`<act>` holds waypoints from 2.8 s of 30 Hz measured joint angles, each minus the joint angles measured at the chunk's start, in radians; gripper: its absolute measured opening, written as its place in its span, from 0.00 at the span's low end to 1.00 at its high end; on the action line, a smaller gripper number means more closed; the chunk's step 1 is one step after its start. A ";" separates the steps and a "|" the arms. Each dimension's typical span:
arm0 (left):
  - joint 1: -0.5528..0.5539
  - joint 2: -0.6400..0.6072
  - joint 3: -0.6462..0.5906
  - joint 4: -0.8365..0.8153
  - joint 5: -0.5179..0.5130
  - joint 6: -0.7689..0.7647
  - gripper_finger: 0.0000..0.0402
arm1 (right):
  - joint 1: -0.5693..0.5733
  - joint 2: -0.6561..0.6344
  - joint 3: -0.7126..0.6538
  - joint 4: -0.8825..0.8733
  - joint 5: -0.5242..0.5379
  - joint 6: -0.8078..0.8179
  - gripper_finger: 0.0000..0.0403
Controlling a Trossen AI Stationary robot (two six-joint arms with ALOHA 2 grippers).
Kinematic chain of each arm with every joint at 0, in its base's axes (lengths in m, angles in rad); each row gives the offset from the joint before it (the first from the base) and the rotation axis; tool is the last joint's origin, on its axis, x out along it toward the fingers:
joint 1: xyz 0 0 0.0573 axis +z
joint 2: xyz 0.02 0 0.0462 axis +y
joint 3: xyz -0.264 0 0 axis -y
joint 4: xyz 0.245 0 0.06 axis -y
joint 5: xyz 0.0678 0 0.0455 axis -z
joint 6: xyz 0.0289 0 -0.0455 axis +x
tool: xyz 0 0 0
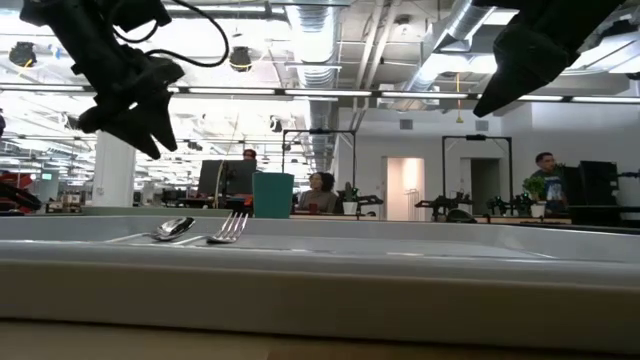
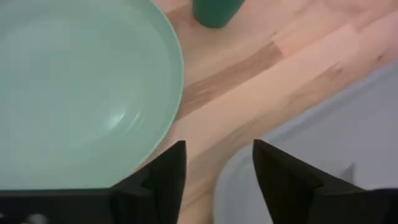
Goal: Pick and place plate/cup/fork/spoon on tray
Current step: Put the green plate to the right of the orange fork on the blue serving tray
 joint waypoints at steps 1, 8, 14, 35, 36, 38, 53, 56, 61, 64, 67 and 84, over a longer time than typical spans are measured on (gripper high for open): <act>0.009 0.007 0.000 0.000 0.004 0.031 0.46 | 0.000 0.000 0.000 0.000 0.000 0.001 0.39; 0.069 0.140 0.000 -0.025 -0.016 0.191 0.59 | 0.000 0.000 0.000 0.008 0.000 0.004 0.39; 0.107 0.261 -0.001 -0.039 -0.017 0.297 0.60 | 0.000 0.000 0.000 0.009 -0.001 0.005 0.39; 0.120 0.556 0.006 -0.030 0.043 0.389 0.39 | 0.000 0.000 0.000 0.010 -0.004 0.008 0.39; 0.120 0.565 0.007 -0.028 0.048 0.395 0.35 | 0.000 0.000 0.000 0.010 -0.004 0.008 0.39; 0.120 0.572 0.008 -0.027 0.056 0.398 0.28 | 0.000 0.000 0.000 0.010 -0.004 0.008 0.39; 0.123 0.525 0.011 -0.086 0.032 0.374 0.01 | 0.000 0.000 0.000 0.015 -0.007 0.007 0.39; 0.123 0.525 0.038 -0.117 0.031 0.369 0.01 | 0.000 0.000 0.000 0.016 -0.008 0.007 0.39; 0.123 0.525 0.107 -0.180 0.017 0.364 0.00 | 0.000 0.000 0.000 0.019 -0.008 0.006 0.39; 0.123 0.525 0.144 -0.230 0.018 0.363 0.00 | 0.000 0.000 0.000 0.023 -0.011 0.006 0.39; 0.123 0.524 0.172 -0.282 0.021 0.355 0.00 | 0.002 0.000 0.000 0.026 -0.019 0.006 0.39; 0.072 0.523 0.185 -0.395 -0.002 0.270 0.00 | 0.002 0.000 -0.001 0.031 -0.025 0.005 0.39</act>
